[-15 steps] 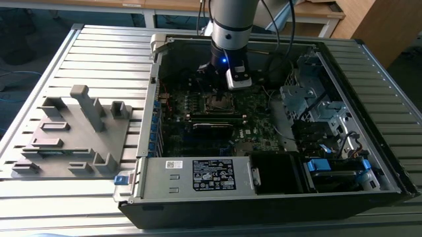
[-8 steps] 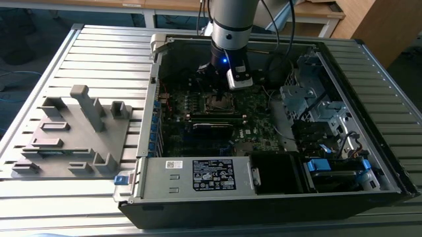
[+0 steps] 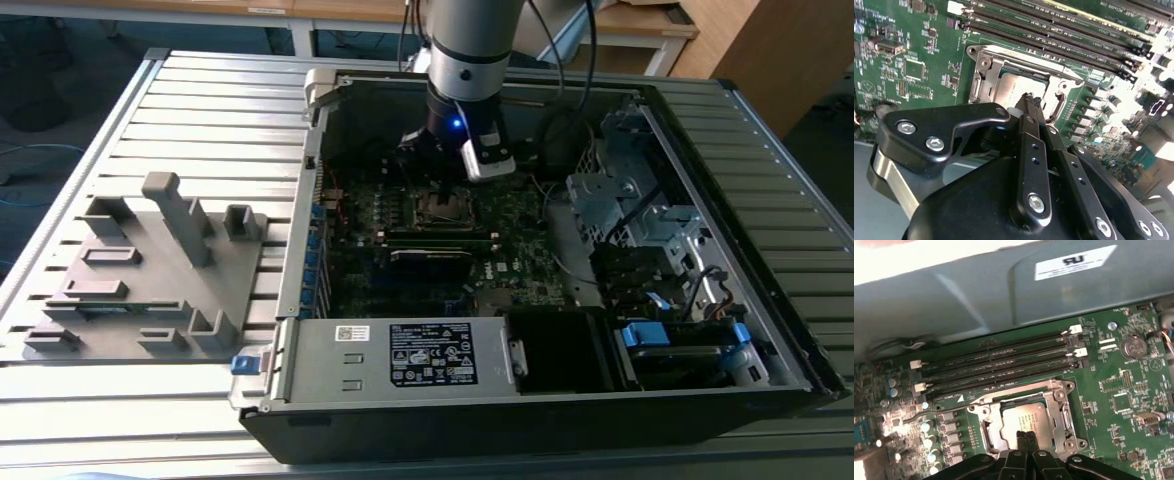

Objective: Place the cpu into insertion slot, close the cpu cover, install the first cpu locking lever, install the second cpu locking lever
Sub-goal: 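Close the cpu cover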

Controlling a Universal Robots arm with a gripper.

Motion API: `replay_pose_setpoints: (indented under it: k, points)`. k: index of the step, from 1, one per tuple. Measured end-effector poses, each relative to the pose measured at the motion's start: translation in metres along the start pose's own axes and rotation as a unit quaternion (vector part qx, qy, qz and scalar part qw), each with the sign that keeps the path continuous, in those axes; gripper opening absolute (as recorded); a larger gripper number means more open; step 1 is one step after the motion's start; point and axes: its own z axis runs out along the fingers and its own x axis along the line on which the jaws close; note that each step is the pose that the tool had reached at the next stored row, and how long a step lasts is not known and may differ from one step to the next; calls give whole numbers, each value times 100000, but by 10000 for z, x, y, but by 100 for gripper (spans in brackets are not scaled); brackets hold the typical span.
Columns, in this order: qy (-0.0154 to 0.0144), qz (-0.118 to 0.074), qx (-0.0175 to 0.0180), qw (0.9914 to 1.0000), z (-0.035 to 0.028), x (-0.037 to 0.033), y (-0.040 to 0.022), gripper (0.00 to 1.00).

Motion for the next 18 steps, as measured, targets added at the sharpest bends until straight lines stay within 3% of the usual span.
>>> replay_pose_setpoints:
  k: [4,8,18]
  points:
    - [70,-3066,9,99953,3,0,0,10]
    - [131,-5757,19,99834,5,0,0,10]
    - [157,-6126,-154,99812,7,13,-2,10]
